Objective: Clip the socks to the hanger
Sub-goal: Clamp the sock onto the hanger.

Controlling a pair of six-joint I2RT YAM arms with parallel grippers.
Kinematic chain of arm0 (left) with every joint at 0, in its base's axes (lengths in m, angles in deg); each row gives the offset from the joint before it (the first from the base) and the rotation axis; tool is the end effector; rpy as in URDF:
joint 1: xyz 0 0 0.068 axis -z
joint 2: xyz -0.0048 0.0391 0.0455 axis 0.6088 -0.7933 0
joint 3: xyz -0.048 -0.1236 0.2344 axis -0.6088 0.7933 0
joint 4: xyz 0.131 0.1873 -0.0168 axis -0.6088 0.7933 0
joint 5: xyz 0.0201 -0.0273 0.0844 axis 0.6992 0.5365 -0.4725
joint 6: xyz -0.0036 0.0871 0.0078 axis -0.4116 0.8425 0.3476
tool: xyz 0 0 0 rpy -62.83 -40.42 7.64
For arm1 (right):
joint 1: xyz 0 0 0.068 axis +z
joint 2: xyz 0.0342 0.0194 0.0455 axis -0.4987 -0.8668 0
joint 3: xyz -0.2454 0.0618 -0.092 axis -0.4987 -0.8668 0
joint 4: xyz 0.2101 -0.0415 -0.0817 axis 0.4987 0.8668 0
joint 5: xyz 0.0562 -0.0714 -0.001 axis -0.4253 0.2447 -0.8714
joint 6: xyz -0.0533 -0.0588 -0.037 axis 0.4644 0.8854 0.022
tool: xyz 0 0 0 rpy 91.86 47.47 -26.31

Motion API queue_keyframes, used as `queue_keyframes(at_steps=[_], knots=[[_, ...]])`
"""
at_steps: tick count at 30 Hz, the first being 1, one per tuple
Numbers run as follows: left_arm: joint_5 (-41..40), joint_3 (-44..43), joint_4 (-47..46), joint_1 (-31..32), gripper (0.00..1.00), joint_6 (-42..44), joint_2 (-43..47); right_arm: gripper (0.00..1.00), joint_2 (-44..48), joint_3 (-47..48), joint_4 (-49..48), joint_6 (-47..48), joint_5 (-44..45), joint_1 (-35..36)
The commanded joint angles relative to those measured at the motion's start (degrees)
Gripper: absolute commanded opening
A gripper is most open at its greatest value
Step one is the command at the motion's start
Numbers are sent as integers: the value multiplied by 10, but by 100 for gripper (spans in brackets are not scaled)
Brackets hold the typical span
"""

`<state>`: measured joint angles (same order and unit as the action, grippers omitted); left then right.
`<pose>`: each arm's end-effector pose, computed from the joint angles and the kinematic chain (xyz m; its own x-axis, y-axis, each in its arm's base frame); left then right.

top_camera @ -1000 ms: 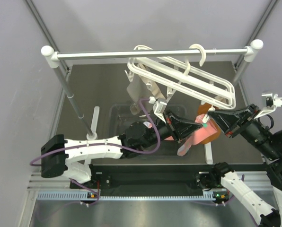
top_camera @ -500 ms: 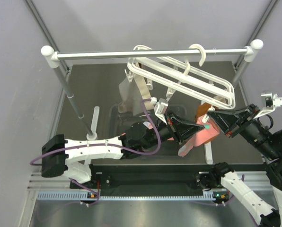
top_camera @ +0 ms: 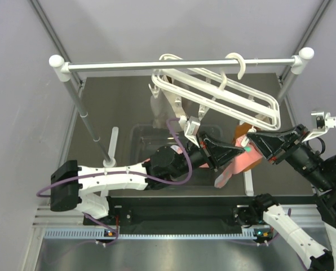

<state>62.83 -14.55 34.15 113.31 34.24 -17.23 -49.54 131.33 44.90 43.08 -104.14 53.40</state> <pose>0.0875 -0.3239 0.4079 -0.5294 -0.5098 -0.6782 0.7979 -0.0275 -0.6021 0.0359 0.0399 0.4475 -0.2047 0.4141 -0.8869 -0.6213 0.6452 0.4446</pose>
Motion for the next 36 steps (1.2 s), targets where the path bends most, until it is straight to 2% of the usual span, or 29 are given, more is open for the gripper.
queue_keyframes(at_steps=[1, 2, 3, 5, 8, 9, 12, 15, 18, 20, 21, 22, 25, 28, 32, 36], knots=[[-1, -28, -54, 3, 0, -5, -5, 14, 5, 4, 17, -4, -11, -3], [-1, -31, -54, 3, 0, -4, -8, 16, 5, 5, 18, -4, -11, -4], [-2, -33, -52, 3, 0, -4, -9, 23, 5, 8, 22, -4, -10, -3], [-1, -40, -47, 3, 0, -4, -15, 30, 4, 16, 28, -1, -10, -4], [0, -44, -39, 3, 0, -1, -16, 45, 6, 31, 43, 5, 4, -4], [-3, -43, -37, 3, 0, -1, -15, 57, 6, 35, 52, 9, 11, -4], [-4, -43, -32, 3, 0, 7, -14, 75, 10, 49, 77, 19, 26, -4], [-9, -44, -28, 3, 0, 13, -14, 85, 12, 64, 103, 29, 34, -4], [-10, -57, -11, 3, 0, 19, -20, 91, 16, 83, 130, 37, 42, -3], [-9, -83, 15, 3, 15, 26, -28, 93, 19, 96, 150, 42, 54, -4], [-8, -96, 58, 3, 23, 29, -29, 94, 20, 102, 177, 51, 68, -4], [-7, -124, 93, 3, 38, 38, -32, 94, 21, 114, 193, 57, 76, -4], [-11, -154, 188, 3, 53, 64, -25, 94, 31, 126, 244, 79, 105, -4], [-24, -144, 203, 3, 56, 76, -14, 90, 59, 91, 251, 99, 91, -4], [-14, -140, 194, 3, 52, 76, -15, 86, 95, 27, 195, 93, 34, -4], [6, -148, 192, 3, 52, 69, -22, 79, 111, -10, 149, 85, 18, -4]])
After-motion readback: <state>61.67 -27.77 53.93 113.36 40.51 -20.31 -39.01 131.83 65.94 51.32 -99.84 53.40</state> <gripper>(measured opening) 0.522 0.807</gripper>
